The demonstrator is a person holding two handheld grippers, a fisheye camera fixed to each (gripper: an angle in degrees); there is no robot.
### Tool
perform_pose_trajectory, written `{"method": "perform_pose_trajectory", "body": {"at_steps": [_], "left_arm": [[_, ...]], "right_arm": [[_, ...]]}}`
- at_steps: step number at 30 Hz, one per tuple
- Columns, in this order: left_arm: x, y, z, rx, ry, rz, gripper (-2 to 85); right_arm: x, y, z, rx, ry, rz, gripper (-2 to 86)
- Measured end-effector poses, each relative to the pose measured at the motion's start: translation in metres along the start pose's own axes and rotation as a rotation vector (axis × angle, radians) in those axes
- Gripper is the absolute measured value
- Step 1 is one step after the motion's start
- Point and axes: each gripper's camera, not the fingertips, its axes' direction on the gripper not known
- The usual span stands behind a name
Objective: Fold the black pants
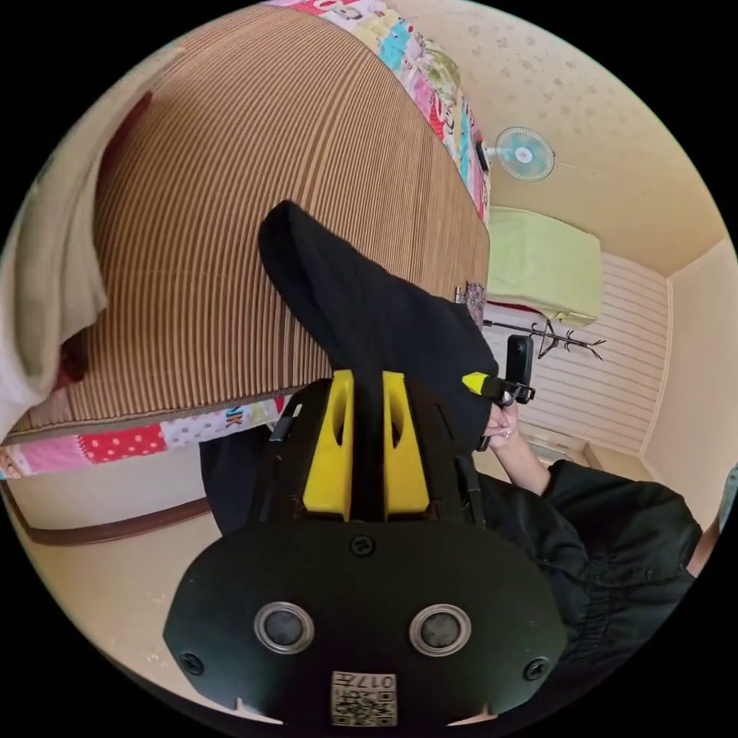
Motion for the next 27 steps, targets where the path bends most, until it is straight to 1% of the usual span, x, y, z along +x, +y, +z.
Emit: {"method": "perform_pose_trajectory", "body": {"at_steps": [1, 3, 4, 5, 7, 9, 11, 13, 14, 15, 16, 17, 18, 19, 20, 21, 22, 24, 25, 27], "left_arm": [[0.015, 0.014, -0.024, 0.046, -0.015, 0.023, 5.9], [0.037, 0.036, -0.064, 0.123, -0.048, 0.053, 5.8], [0.051, 0.053, -0.095, 0.202, -0.069, 0.070, 5.8], [0.058, 0.061, -0.111, 0.242, -0.080, 0.078, 5.8], [0.085, 0.096, -0.176, 0.416, -0.149, 0.103, 5.8], [0.101, 0.116, -0.220, 0.530, -0.216, 0.106, 6.0], [0.105, 0.126, -0.254, 0.604, -0.291, 0.059, 6.3], [0.077, 0.125, -0.280, 0.631, -0.344, -0.225, 7.6], [0.067, 0.123, -0.282, 0.632, -0.360, -0.284, 8.1], [0.046, 0.116, -0.279, 0.624, -0.418, -0.381, 9.8], [0.021, 0.105, -0.266, 0.583, -0.491, -0.481, 11.2], [0.007, 0.098, -0.256, 0.545, -0.539, -0.519, 11.8], [-0.023, 0.083, -0.227, 0.416, -0.646, -0.600, 12.4], [-0.056, 0.070, -0.190, 0.214, -0.708, -0.675, 12.6], [-0.065, 0.069, -0.175, 0.196, -0.705, -0.664, 13.2], [-0.068, 0.077, -0.163, 0.251, -0.685, -0.671, 14.5], [-0.067, 0.085, -0.159, 0.271, -0.634, -0.707, 14.4], [-0.057, 0.097, -0.153, 0.305, -0.622, -0.734, 14.1], [-0.047, 0.110, -0.148, 0.356, -0.630, -0.725, 13.8], [-0.030, 0.135, -0.140, 0.446, -0.642, -0.715, 13.1]], "right_arm": [[-0.014, -0.005, 0.003, -0.009, -0.014, -0.031, 7.2], [-0.073, -0.029, 0.015, -0.049, -0.057, -0.169, 7.5], [-0.088, -0.035, 0.018, -0.055, -0.063, -0.206, 7.6], [-0.117, -0.048, 0.026, -0.066, -0.085, -0.271, 7.7], [-0.156, -0.071, 0.039, -0.074, -0.145, -0.349, 7.7], [-0.201, -0.110, 0.064, -0.083, -0.209, -0.444, 7.6], [-0.227, -0.143, 0.090, -0.090, -0.211, -0.464, 7.4], [-0.239, -0.178, 0.125, -0.133, -0.157, -0.401, 7.4], [-0.236, -0.199, 0.151, -0.164, -0.059, -0.329, 7.5], [-0.228, -0.213, 0.174, -0.195, 0.062, -0.269, 7.7], [-0.223, -0.218, 0.184, -0.219, 0.114, -0.260, 7.6], [-0.209, -0.222, 0.200, -0.286, 0.187, -0.231, 7.5], [-0.194, -0.219, 0.203, -0.331, 0.203, -0.180, 6.7], [-0.188, -0.214, 0.201, -0.340, 0.181, -0.163, 6.3], [-0.176, -0.200, 0.188, -0.342, 0.117, -0.150, 5.5], [-0.163, -0.182, 0.170, -0.348, 0.101, -0.144, 5.0], [-0.155, -0.173, 0.160, -0.356, 0.121, -0.135, 4.9], [-0.118, -0.134, 0.105, -0.362, 0.288, -0.065, 5.0], [-0.107, -0.123, 0.088, -0.349, 0.324, -0.035, 5.0], [-0.062, -0.076, 0.009, -0.258, 0.418, 0.138, 5.1]]}}
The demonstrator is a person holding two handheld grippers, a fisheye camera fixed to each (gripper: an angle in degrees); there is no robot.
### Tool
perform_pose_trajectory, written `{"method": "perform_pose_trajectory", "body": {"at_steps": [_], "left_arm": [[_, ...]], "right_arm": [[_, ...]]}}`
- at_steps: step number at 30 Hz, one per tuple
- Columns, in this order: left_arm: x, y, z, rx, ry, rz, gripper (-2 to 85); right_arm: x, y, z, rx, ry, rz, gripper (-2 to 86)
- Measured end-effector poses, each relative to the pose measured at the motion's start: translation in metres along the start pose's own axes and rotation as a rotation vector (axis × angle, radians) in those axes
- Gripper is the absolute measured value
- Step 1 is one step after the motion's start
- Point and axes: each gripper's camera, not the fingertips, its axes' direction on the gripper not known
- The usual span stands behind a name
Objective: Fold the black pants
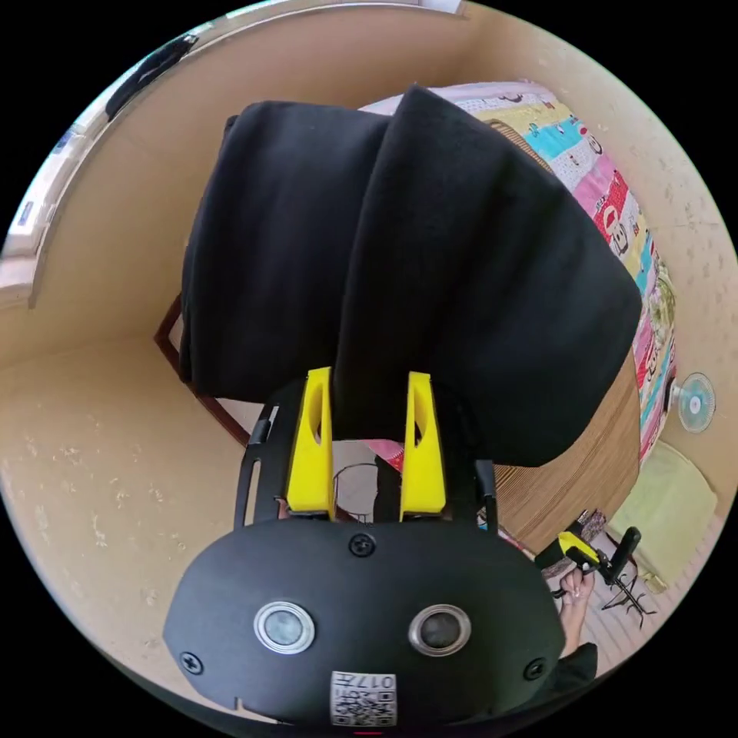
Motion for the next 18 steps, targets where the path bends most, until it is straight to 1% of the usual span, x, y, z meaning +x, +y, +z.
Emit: {"method": "perform_pose_trajectory", "body": {"at_steps": [1, 2, 3, 4, 5, 6, 7, 8, 9, 10, 11, 12, 13, 14, 16, 18], "left_arm": [[-0.005, 0.022, -0.009, 0.057, 0.045, -0.025, 12.3], [-0.007, 0.034, -0.014, 0.093, 0.074, -0.040, 12.0], [-0.009, 0.060, -0.025, 0.166, 0.139, -0.070, 11.6], [-0.006, 0.087, -0.035, 0.236, 0.196, -0.088, 11.6], [-0.002, 0.100, -0.039, 0.268, 0.214, -0.091, 11.6], [0.013, 0.125, -0.042, 0.315, 0.239, -0.059, 10.1], [0.040, 0.145, -0.036, 0.323, 0.262, 0.032, 8.3], [0.058, 0.154, -0.031, 0.312, 0.265, 0.087, 7.1], [0.096, 0.171, -0.016, 0.258, 0.262, 0.195, 5.7], [0.140, 0.188, 0.002, 0.159, 0.279, 0.317, 5.2], [0.163, 0.196, 0.010, 0.109, 0.299, 0.380, 5.1], [0.206, 0.217, 0.021, 0.053, 0.348, 0.490, 4.9], [0.243, 0.239, 0.023, 0.055, 0.398, 0.578, 4.6], [0.260, 0.250, 0.023, 0.063, 0.420, 0.618, 4.5], [0.322, 0.287, 0.020, 0.071, 0.487, 0.736, 3.5], [0.356, 0.308, 0.015, 0.083, 0.530, 0.802, 2.8]], "right_arm": [[0.019, 0.015, -0.010, 0.019, 0.008, 0.061, 5.1], [0.055, 0.045, -0.030, 0.062, 0.012, 0.183, 5.0], [0.085, 0.077, -0.048, 0.113, 0.007, 0.291, 5.0], [0.098, 0.094, -0.056, 0.143, 0.005, 0.343, 5.1], [0.119, 0.124, -0.070, 0.203, 0.007, 0.428, 5.1], [0.135, 0.152, -0.081, 0.261, 0.011, 0.494, 5.2], [0.142, 0.165, -0.084, 0.286, 0.010, 0.528, 5.3], [0.156, 0.188, -0.086, 0.327, -0.004, 0.607, 5.4], [0.168, 0.208, -0.085, 0.366, -0.041, 0.679, 5.5], [0.174, 0.216, -0.083, 0.384, -0.062, 0.709, 5.6], [0.184, 0.228, -0.080, 0.407, -0.099, 0.762, 5.8], [0.193, 0.236, -0.078, 0.410, -0.119, 0.807, 5.9], [0.197, 0.239, -0.078, 0.408, -0.121, 0.822, 6.0], [0.205, 0.242, -0.082, 0.403, -0.107, 0.829, 6.2], [0.213, 0.245, -0.097, 0.400, -0.053, 0.821, 6.6], [0.226, 0.246, -0.130, 0.414, 0.014, 0.783, 7.0]]}}
